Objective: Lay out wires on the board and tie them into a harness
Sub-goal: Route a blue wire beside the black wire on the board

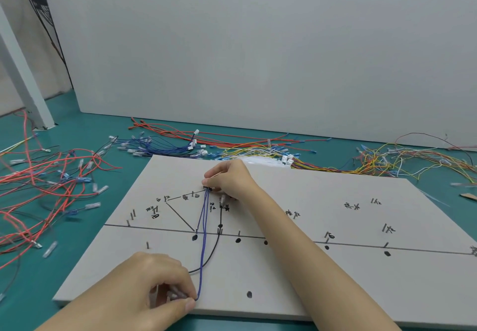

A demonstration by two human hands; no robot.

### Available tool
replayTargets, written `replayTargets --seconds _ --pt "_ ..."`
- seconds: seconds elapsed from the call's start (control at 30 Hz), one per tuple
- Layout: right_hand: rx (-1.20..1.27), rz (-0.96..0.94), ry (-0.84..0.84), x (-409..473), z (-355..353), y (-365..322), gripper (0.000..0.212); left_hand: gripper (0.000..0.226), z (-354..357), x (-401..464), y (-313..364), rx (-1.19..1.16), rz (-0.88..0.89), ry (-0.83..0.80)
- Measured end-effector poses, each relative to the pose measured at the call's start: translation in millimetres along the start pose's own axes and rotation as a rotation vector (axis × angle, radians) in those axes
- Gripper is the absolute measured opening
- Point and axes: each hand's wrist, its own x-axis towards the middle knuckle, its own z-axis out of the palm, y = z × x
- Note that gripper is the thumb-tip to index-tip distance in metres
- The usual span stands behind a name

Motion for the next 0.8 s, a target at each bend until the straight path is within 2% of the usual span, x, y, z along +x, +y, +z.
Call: replayTargets --seconds 0.23,0.47,0.57,0.7,0.8 --pt "-0.048 -0.004 -0.016 1 1 -2 0.011 0.023 0 -7 -11 -0.002 -0.001 0.039" --pt "0.046 0.069 -0.042 -1 -7 -3 0.009 0.019 -2 -13 -14 0.03 -0.004 0.074" --pt "-0.048 0.014 -0.031 -1 -5 0 0.005 0.021 -2 -12 -12 0.002 -0.006 0.062" --pt "-0.202 -0.094 -0.044 -3 -6 4 0.012 0.029 5 -9 -11 0.001 0.024 0.098" --pt "-0.367 -0.191 -0.069 -9 -6 4 0.022 0.022 8 -9 -7 0.052 0.039 0.079"
